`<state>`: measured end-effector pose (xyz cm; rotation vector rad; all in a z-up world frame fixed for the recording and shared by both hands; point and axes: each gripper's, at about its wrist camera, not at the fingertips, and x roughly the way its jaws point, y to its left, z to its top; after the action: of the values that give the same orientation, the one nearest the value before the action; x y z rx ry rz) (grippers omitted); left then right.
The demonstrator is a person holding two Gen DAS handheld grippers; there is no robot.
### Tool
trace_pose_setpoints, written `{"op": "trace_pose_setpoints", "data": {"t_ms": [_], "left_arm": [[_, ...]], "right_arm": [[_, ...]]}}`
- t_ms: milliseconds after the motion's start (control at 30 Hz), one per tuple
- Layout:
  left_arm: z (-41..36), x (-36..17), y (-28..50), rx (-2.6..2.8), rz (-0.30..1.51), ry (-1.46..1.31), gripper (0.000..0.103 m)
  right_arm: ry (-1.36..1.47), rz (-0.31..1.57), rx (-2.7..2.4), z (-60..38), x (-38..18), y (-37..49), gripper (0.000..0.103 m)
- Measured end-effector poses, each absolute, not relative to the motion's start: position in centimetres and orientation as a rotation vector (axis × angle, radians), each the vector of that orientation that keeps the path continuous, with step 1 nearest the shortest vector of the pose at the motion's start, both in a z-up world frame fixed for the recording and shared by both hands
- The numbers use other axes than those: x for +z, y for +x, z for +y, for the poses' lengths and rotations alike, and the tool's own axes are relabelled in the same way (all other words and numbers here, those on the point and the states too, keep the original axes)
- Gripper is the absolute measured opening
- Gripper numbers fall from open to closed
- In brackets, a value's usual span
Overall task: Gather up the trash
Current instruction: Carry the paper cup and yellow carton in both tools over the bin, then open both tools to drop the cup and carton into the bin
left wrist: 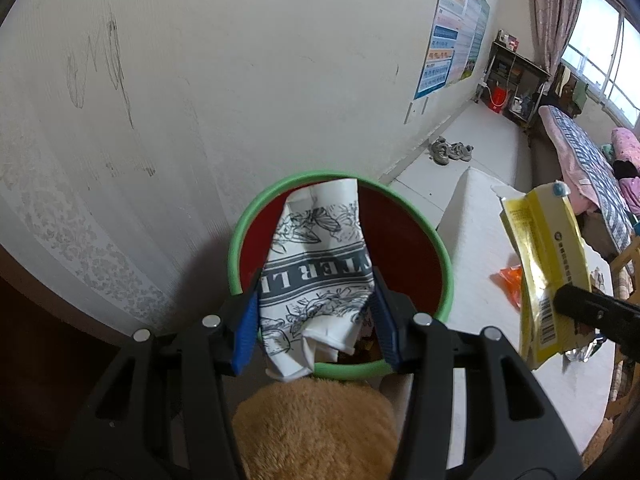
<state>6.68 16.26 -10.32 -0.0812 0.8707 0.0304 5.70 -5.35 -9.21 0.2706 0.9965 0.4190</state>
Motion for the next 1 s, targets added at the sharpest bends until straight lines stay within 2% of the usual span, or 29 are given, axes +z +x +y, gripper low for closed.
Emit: {"op": "trace_pose_setpoints", "data": {"t_ms": [733, 833, 867, 900, 933, 1000], "left_arm": [[17.9, -13.2, 11.9, 0.030, 0.945, -0.057, 0.047], [17.9, -13.3, 12.5, 0.032, 0.947, -0.056, 0.048], [17.9, -13.3, 12.6, 0.034, 0.945, -0.057, 0.048], [17.9, -13.2, 12.7, 0.040, 0.941, -0.054, 0.059], [17.9, -13.1, 12.7, 0.046, 0.931, -0.051, 0.070], [17.9, -12.7, 12.5, 0.050, 0.910, -0.050, 0.071]], "right_arm": [[0.260, 1.051, 0.448, -1.5, -10.5, 10.6, 0.022], [0.271, 1.051, 0.452, -1.0, -10.5, 11.4, 0.023], [0.277, 1.045, 0.450, -0.8, -10.5, 11.7, 0.027], [0.279, 1.042, 0.447, -0.8, -10.4, 11.9, 0.039], [0.281, 1.033, 0.442, -0.8, -10.3, 11.9, 0.043], [0.277, 1.013, 0.434, -0.8, -9.9, 11.8, 0.046]]}}
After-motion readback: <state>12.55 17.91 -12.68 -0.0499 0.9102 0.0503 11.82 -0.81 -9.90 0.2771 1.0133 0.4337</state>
